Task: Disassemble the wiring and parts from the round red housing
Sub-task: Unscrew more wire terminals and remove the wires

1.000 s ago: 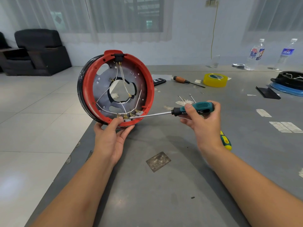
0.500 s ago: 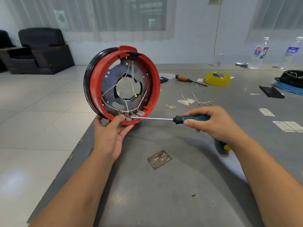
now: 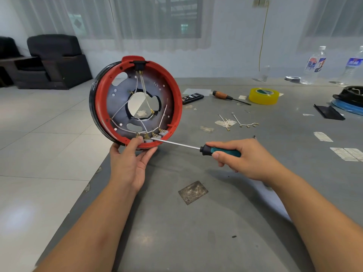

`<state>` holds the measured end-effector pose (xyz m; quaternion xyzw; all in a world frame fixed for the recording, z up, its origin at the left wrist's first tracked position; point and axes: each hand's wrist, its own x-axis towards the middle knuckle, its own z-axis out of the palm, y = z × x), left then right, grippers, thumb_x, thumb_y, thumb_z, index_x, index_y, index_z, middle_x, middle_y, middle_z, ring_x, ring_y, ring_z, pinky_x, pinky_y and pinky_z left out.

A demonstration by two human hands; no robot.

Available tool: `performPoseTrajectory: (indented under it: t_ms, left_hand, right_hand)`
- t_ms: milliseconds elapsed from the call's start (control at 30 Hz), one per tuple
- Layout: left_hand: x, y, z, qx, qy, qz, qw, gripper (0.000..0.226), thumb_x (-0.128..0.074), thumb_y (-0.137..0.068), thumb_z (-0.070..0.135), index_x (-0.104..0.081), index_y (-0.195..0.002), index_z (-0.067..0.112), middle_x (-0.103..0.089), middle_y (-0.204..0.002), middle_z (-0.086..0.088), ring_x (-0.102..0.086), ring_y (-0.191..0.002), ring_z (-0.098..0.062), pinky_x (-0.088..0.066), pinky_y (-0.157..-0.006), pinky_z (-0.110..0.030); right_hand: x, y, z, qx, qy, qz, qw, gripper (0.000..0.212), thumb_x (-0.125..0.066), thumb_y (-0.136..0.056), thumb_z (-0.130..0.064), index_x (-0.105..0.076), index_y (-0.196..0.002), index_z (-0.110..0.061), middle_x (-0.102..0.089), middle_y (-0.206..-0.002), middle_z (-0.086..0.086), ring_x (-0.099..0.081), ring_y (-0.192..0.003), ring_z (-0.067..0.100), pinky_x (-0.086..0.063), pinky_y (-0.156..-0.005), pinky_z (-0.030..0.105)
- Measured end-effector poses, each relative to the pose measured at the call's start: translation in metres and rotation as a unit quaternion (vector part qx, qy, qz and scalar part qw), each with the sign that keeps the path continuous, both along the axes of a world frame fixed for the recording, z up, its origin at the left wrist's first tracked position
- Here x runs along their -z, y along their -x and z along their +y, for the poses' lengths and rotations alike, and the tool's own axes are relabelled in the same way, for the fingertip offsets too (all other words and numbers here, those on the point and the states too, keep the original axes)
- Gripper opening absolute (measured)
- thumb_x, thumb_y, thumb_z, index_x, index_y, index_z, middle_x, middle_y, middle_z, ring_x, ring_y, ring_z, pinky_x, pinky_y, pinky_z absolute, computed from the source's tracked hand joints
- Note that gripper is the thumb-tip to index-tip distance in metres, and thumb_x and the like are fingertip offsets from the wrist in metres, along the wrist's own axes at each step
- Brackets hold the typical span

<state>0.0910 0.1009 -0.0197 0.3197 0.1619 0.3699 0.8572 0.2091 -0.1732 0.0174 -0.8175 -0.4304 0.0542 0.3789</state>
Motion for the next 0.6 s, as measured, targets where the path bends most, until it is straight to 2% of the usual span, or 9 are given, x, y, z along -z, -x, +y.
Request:
performPoseTrajectory:
  t_ms: [100, 233, 367, 600]
  left_hand:
    - [-0.0010, -0.0005, 0.0001, -0.008, 0.020, -0.002, 1.000, 0.050, -0.070, -0.093, -0.006, -0.048, -0.133, 0.014, -0.078, -0.085, -0.005, -0.080, -0.088, -0.032, -0.065, -0.081, -0.054]
    - [-0.0023, 0.0008, -0.0019, -0.015, 0.021, 0.008, 1.000, 0.060, -0.071, -0.093, -0.005, -0.045, -0.145, 0.009, -0.076, -0.095, -0.010, -0.080, -0.091, -0.035, -0.066, -0.078, -0.051]
    - [-0.0030, 0.0003, -0.0035, -0.010, 0.018, 0.017, 1.000, 0.062, -0.070, -0.094, -0.005, -0.043, -0.149, 0.008, -0.073, -0.106, -0.013, -0.080, -0.093, -0.034, -0.066, -0.079, -0.050]
    - [-0.0012, -0.0011, -0.0023, 0.003, 0.017, 0.024, 1.000, 0.061, -0.071, -0.094, -0.004, -0.046, -0.148, 0.006, -0.076, -0.096, -0.011, -0.080, -0.091, -0.033, -0.066, -0.072, -0.046]
  right_hand:
    - [0.0010, 0.0030, 0.0038, -0.006, 0.015, -0.022, 1.000, 0.030, -0.059, -0.098, -0.051, -0.055, -0.117, -0.074, -0.072, -0.079, -0.023, -0.063, -0.070, -0.004, -0.047, -0.064, 0.009]
    - [0.0006, 0.0038, 0.0066, -0.006, 0.021, -0.039, 0.999, 0.035, -0.059, -0.097, -0.052, -0.049, -0.111, -0.083, -0.070, -0.079, -0.027, -0.064, -0.074, -0.004, -0.046, -0.065, 0.008]
    - [0.0014, 0.0010, 0.0033, -0.001, 0.015, -0.022, 1.000, 0.031, -0.058, -0.096, -0.054, -0.054, -0.121, -0.073, -0.071, -0.078, -0.022, -0.062, -0.069, -0.004, -0.044, -0.062, 0.008]
    - [0.0022, -0.0027, 0.0003, -0.001, -0.001, 0.018, 1.000, 0.028, -0.061, -0.096, -0.051, -0.061, -0.121, -0.065, -0.072, -0.075, -0.011, -0.056, -0.059, -0.001, -0.045, -0.058, 0.012]
